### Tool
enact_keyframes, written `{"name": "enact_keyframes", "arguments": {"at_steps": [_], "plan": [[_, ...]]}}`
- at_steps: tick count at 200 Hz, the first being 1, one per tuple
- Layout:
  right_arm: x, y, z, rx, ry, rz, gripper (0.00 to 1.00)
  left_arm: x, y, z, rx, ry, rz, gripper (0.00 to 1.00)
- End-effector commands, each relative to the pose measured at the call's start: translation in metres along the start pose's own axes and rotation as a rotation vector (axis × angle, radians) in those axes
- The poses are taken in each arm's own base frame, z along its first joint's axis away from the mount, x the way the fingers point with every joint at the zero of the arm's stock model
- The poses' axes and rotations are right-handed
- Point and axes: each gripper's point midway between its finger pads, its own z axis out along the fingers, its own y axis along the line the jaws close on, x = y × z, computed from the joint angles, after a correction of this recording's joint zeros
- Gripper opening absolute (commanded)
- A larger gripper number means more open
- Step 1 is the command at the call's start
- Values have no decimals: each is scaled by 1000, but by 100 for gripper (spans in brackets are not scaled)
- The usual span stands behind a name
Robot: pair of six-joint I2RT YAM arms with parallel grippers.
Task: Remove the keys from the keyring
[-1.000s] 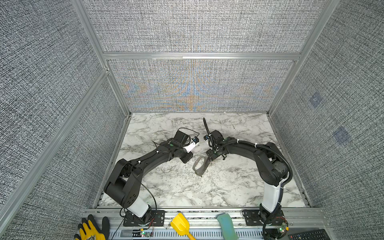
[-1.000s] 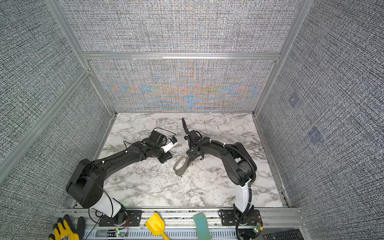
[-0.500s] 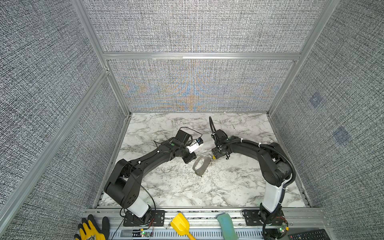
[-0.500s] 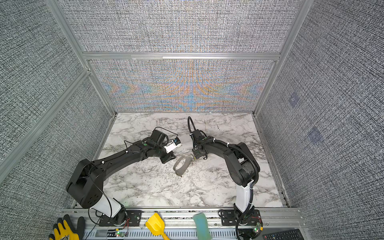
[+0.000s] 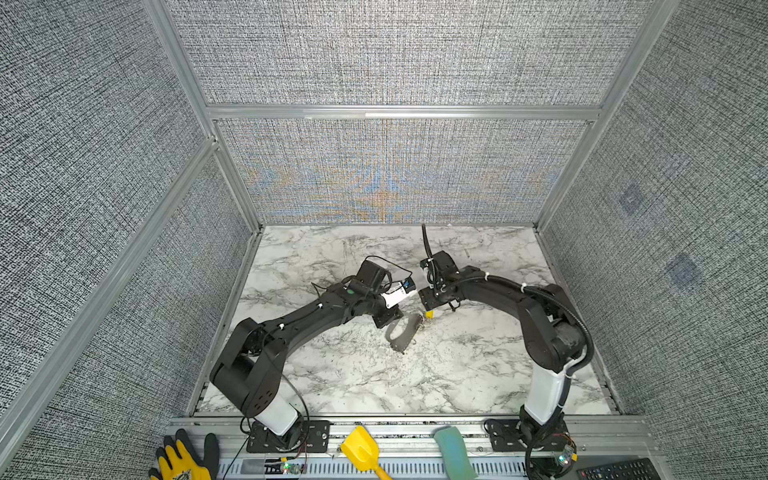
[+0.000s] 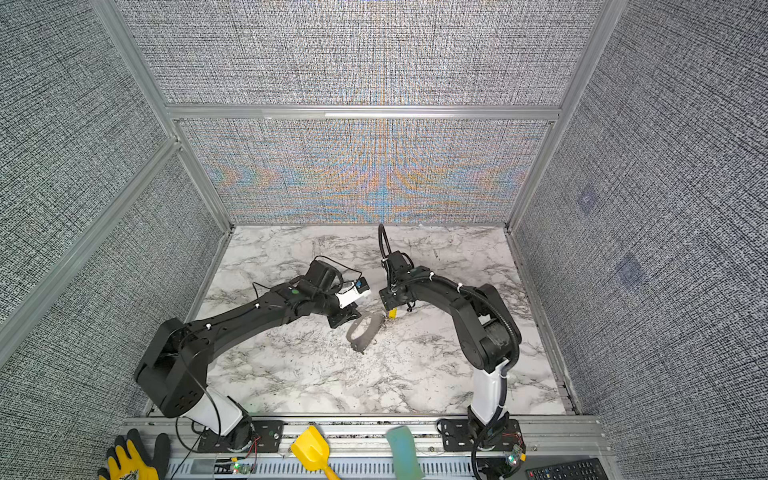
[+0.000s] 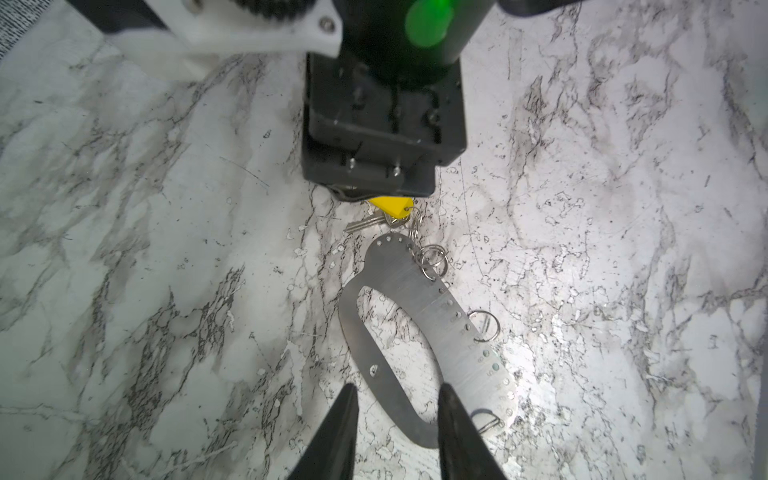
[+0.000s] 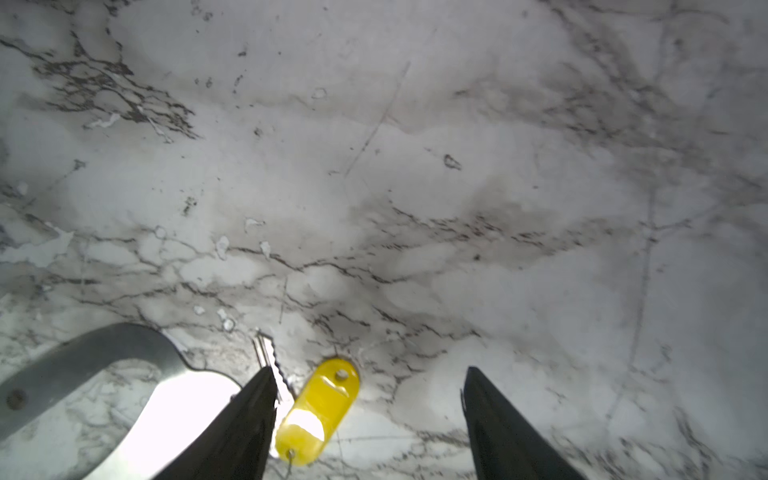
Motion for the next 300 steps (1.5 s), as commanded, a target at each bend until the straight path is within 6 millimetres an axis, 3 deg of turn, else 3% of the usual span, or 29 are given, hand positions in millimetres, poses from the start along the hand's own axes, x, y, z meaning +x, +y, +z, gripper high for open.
{"name": "enact_keyframes", "arguments": {"at_steps": [1,53,112,169,213,227,263,300], "plan": [[7,11,6,-45,46,21,73,-10,8,-9,-62,-68,-51,36],[23,6,17,19,90,15,73,-10,1,-13,-40,-87,-32,37],[41,-22,6,153,111,101,73,-14,-12,-3,50,-91,42,37],[51,-28,-7,147,112,153,73,-12,-23,27,109,-29,150,36],[24,-33,-41,19,-35,206,69,-14,-22,55,141,43,187,33],[19,-45,-53,13,-84,240,65,-11,-22,64,153,67,183,33],[25,-84,-80,65,-196,319,56,-6,-23,81,155,113,178,32],[34,-109,-100,127,-261,368,55,-9,-20,100,120,147,175,32]]}}
